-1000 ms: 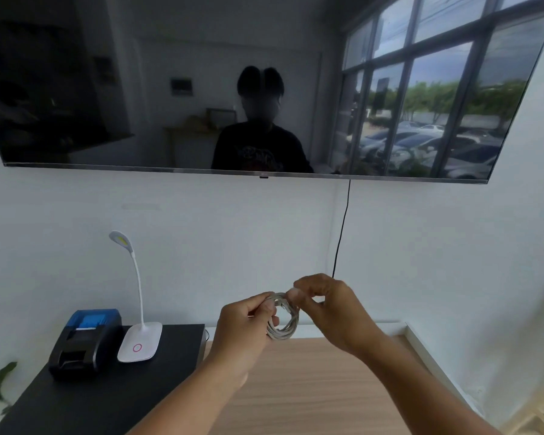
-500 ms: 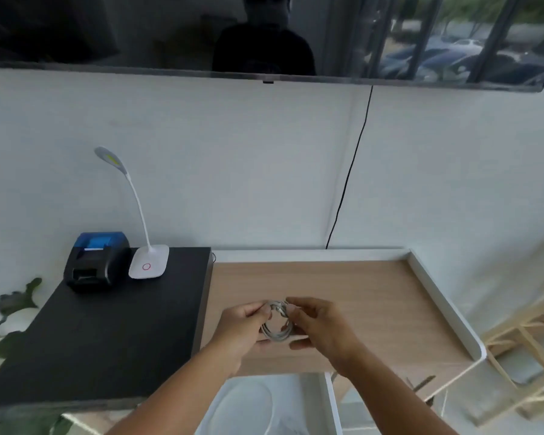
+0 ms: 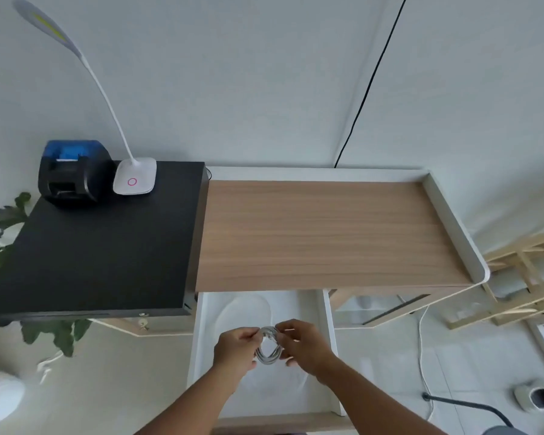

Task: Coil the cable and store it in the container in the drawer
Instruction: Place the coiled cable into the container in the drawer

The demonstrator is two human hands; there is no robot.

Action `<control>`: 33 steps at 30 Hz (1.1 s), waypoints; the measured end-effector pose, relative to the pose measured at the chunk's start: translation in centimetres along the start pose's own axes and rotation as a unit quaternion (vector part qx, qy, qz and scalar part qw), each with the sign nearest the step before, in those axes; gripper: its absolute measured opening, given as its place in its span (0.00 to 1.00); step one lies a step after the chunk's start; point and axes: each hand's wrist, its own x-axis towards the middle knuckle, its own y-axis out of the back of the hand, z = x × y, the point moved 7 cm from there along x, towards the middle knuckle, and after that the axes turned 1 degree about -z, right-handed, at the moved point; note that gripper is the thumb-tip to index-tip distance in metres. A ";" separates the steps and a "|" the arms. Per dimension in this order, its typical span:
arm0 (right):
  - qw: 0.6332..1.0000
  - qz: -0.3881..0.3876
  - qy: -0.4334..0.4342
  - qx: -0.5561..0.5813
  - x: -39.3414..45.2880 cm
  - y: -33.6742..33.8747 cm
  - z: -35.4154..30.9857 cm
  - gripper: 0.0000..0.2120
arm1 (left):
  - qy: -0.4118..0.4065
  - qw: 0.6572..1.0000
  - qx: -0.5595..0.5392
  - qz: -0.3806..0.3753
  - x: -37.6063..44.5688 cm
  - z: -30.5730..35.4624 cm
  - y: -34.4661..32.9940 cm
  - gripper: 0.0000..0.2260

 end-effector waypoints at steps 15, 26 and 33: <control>0.989 0.038 -0.079 -0.115 2.1 -0.3 9.1 0.12 | 0.043 0.996 0.072 0.043 0.3 -7.6 -5.3 0.10; 0.962 0.077 -0.114 -0.234 6.8 -2.1 10.5 0.09 | 0.084 0.984 0.155 0.022 4.6 -8.8 -7.7 0.14; 0.953 0.108 -0.143 -0.246 8.5 -2.9 11.3 0.10 | 0.080 0.984 0.155 0.021 6.3 -9.5 -8.1 0.08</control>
